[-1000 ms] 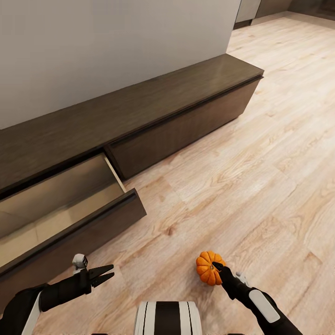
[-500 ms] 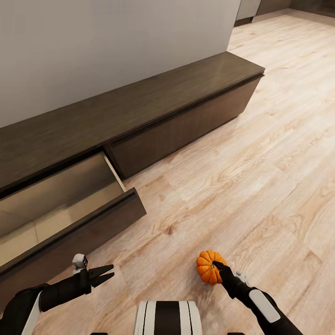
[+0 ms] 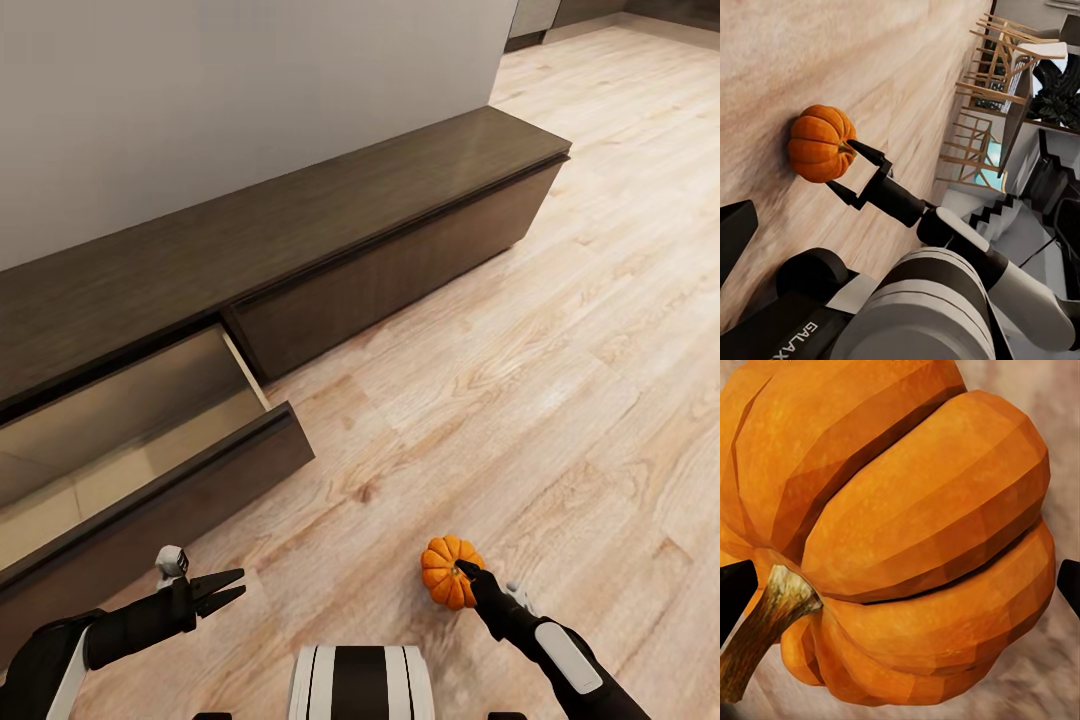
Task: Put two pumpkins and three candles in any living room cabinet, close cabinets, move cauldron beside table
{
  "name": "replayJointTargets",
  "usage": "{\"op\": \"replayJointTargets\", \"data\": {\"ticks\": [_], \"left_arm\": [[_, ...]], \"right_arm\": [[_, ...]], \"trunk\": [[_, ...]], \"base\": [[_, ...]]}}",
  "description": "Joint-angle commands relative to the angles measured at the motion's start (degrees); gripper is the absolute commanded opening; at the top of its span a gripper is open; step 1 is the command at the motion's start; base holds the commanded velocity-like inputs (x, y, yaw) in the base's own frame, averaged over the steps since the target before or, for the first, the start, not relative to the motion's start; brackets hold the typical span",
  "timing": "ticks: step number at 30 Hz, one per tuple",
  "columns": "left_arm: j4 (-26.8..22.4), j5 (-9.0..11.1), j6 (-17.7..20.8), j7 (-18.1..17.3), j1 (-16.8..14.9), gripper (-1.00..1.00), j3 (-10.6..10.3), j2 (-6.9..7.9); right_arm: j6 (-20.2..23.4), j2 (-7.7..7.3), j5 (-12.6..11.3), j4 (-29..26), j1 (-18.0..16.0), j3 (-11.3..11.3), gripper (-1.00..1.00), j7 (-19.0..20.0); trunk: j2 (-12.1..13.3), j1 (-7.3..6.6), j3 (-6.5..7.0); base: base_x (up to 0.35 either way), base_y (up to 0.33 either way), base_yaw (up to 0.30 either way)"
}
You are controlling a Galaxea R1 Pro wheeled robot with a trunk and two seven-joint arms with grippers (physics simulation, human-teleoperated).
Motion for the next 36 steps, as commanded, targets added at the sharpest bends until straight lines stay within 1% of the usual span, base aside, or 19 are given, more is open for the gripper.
{"op": "replayJointTargets", "data": {"ticks": [1, 19, 22, 32, 36], "left_arm": [[0.03, -0.01, 0.00, -0.01, -0.02, 1.00, -0.02, -0.01], [0.03, 0.03, -0.01, -0.19, -0.02, 1.00, 0.13, -0.01], [0.03, 0.00, 0.00, -0.25, -0.02, 1.00, 0.14, -0.01], [0.09, -0.01, -0.05, -0.23, -0.02, 1.00, 0.11, -0.01], [0.09, -0.01, 0.01, -0.19, -0.02, 1.00, 0.08, -0.01]], "right_arm": [[-0.25, 0.03, 0.66, 0.28, -0.08, -0.32, -1.00, -1.31], [-0.25, -0.06, 0.66, 0.28, -0.10, -0.32, -1.00, -1.31], [-0.25, -0.04, 0.66, 0.28, -0.10, -0.32, -1.00, -1.31], [-0.25, 0.00, 0.66, 0.28, -0.10, -0.32, -1.00, -1.31], [-0.21, 0.00, 0.66, 0.28, -0.11, -0.32, -1.00, -1.31]], "trunk": [[0.00, 0.03, 0.00], [0.00, 0.03, 0.00], [0.04, -0.05, 0.66], [0.04, -0.05, 0.66], [0.10, -0.15, 1.55]], "base": [[0.000, 0.000, 0.000], [0.000, 0.000, 0.000], [0.000, 0.000, 0.000], [0.000, 0.000, 0.000], [0.000, 0.000, 0.000]]}}
